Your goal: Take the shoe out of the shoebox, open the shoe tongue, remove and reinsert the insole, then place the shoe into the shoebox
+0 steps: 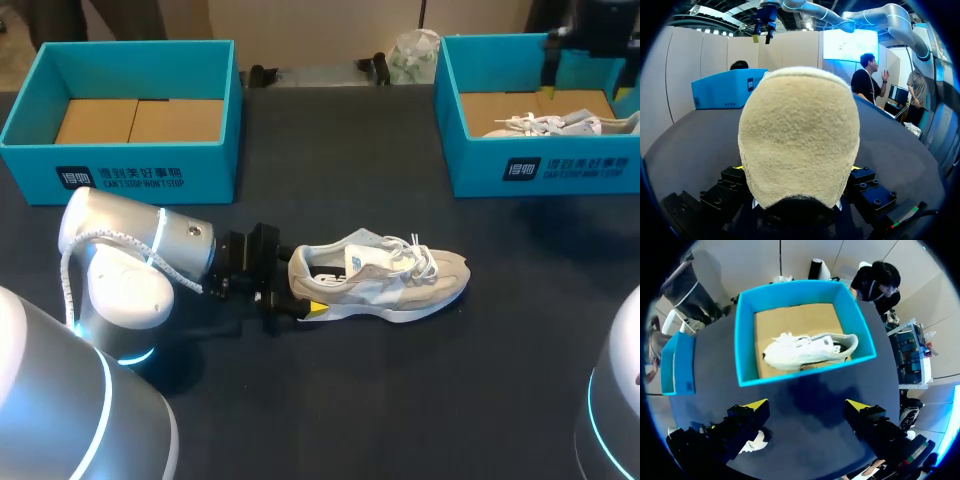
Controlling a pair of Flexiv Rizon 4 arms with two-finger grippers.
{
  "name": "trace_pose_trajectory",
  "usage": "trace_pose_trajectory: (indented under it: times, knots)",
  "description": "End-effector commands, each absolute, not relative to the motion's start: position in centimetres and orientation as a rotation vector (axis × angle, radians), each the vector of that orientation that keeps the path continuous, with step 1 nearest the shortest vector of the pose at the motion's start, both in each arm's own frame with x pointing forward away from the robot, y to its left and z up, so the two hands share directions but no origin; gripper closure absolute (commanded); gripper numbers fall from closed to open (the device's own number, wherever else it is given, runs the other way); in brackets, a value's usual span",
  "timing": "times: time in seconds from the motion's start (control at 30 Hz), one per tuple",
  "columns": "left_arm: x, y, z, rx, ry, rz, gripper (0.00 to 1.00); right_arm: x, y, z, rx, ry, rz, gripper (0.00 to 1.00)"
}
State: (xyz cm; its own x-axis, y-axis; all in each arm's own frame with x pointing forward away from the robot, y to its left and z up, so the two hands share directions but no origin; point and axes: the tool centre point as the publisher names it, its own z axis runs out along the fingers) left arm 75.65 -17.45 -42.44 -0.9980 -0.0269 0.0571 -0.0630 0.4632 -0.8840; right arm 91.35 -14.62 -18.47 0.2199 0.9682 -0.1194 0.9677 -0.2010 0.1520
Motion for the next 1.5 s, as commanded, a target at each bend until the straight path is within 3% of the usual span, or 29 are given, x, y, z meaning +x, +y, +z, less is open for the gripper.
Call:
trace_pose_trajectory:
  times: [0.03, 0.53, 1.23, 1.5]
  knots:
    - [75.4, -17.7, -42.7, 0.080, -2.659, 1.600, 1.00, 89.6, -11.4, -18.2, 2.288, 1.825, 0.034, 0.00]
    - [75.4, -17.7, -42.7, 0.080, -2.659, 1.600, 1.00, 82.7, 0.6, -18.4, 2.297, 1.828, 0.096, 0.00]
    - [75.4, -17.7, -42.7, 0.080, -2.659, 1.600, 1.00, 82.7, 0.6, -18.4, 2.297, 1.828, 0.096, 0.00]
    - [75.4, -17.7, -42.7, 0.080, -2.659, 1.600, 1.00, 80.9, 5.5, -18.0, 2.223, 1.912, 0.086, 0.00]
